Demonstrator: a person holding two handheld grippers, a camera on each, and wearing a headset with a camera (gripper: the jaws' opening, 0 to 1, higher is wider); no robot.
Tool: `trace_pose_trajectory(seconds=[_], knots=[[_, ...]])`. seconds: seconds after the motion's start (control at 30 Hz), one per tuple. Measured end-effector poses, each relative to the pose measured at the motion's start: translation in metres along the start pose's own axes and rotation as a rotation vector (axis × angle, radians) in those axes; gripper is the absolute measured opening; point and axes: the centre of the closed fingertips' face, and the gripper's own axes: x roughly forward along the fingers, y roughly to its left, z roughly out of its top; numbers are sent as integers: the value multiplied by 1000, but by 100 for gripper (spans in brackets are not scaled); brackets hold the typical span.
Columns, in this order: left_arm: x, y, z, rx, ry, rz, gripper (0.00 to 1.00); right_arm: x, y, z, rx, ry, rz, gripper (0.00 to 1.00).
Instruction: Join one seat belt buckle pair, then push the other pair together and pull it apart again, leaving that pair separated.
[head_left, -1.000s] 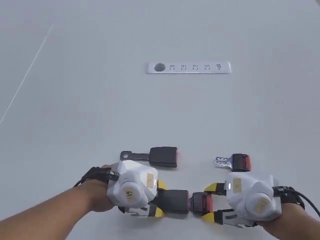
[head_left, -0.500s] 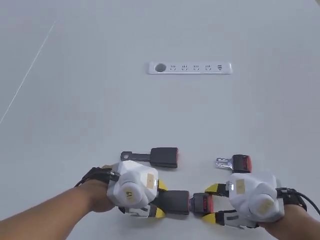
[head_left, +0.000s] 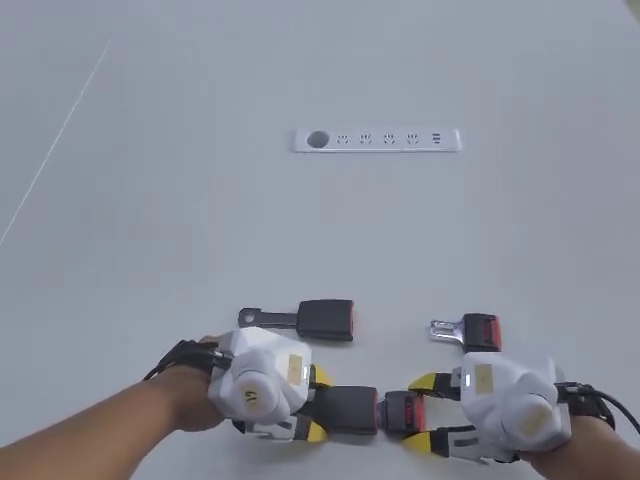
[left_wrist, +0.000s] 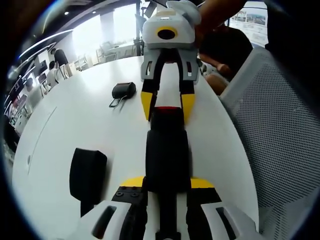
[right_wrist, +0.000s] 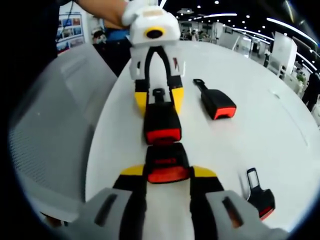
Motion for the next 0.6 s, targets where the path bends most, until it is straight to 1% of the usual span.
trace_pose_trajectory(seconds=[0.37, 0.5, 0.57, 0.6], knots=[[0, 0, -2, 6, -4, -7, 30, 0, 1, 0, 3, -6, -2, 33], [1, 0, 0, 5, 2, -9, 31, 2, 1, 1, -9, 14, -8, 34], [1, -1, 1, 11, 8, -9, 31, 2, 1, 2, -1, 24, -9, 35], [1, -1, 2, 11, 19, -9, 32, 2, 1, 2, 0, 28, -9, 35]])
